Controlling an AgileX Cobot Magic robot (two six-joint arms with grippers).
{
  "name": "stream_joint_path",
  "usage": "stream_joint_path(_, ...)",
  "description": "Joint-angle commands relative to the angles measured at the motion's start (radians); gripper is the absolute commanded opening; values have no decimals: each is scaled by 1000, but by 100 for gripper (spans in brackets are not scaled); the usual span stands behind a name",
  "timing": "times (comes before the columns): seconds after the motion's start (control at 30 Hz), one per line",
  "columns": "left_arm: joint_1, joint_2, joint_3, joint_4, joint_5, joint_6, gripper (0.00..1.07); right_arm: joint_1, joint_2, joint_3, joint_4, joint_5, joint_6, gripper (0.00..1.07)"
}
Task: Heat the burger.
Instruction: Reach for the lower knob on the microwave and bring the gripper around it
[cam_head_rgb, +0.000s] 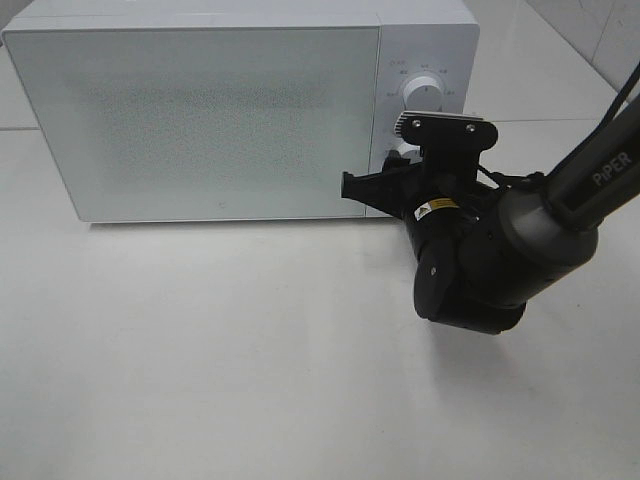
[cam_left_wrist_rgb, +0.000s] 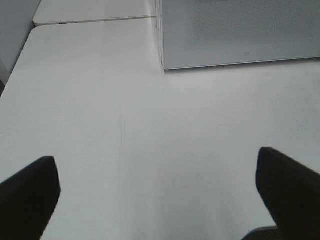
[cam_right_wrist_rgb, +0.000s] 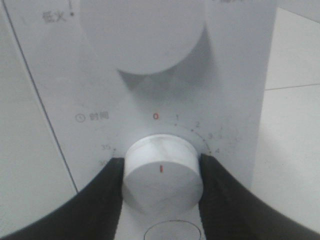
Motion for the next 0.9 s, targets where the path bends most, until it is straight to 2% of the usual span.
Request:
stream_joint_path(0.03,0,-16,2,-7,-15,-1,100,2,-29,-23,-132,-193,70,0)
stream_joint_path(0.2,0,-16,2,-7,-15,0,100,2,-38,-23,-153,-193,194,1)
stream_joint_path(0.27,0,-16,2,-7,-15,0,100,2,-39,-23,-131,-193,326,1)
stream_joint_path(0.47,0,-16,2,-7,-15,0,100,2,-39,-23,-110,-193,436,1)
stream_joint_path(0.9,0,-16,2,-7,-15,0,100,2,-39,-23,-65,-192,882,3)
